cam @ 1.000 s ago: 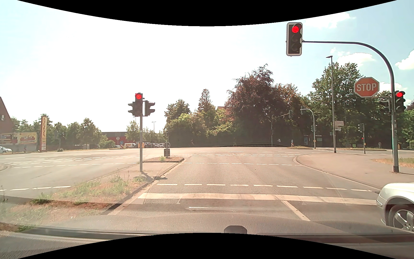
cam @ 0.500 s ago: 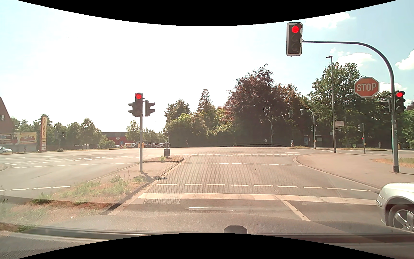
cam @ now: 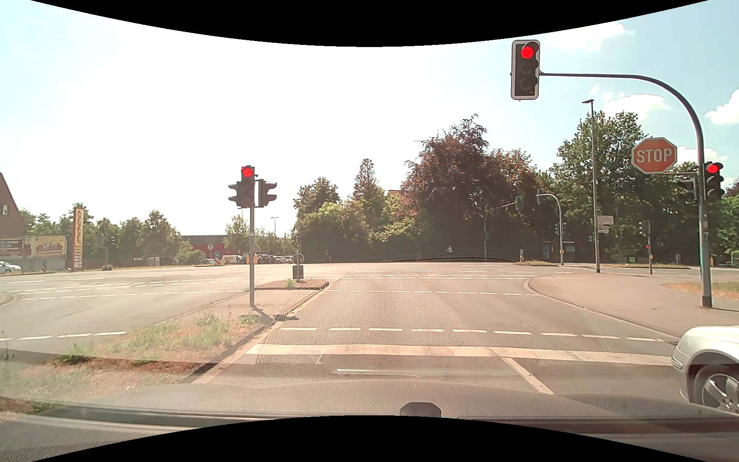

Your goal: Follow the waypoints while adhering to traffic rules and regulations

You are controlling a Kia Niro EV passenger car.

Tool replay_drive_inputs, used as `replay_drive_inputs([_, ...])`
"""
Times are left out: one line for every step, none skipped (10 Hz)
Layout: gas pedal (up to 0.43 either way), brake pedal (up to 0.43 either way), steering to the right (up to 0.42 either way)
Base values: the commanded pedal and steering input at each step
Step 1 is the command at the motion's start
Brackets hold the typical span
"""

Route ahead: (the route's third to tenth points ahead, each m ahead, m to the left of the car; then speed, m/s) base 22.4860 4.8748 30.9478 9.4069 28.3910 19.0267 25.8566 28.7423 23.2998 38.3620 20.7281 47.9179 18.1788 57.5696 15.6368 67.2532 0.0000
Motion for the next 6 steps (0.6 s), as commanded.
replay_drive_inputs([0.0,0.274,-0.031])
replay_drive_inputs([0.0,0.274,-0.031])
replay_drive_inputs([0.0,0.274,-0.031])
replay_drive_inputs([0.0,0.274,-0.031])
replay_drive_inputs([0.0,0.274,-0.031])
replay_drive_inputs([0.0,0.274,-0.031])
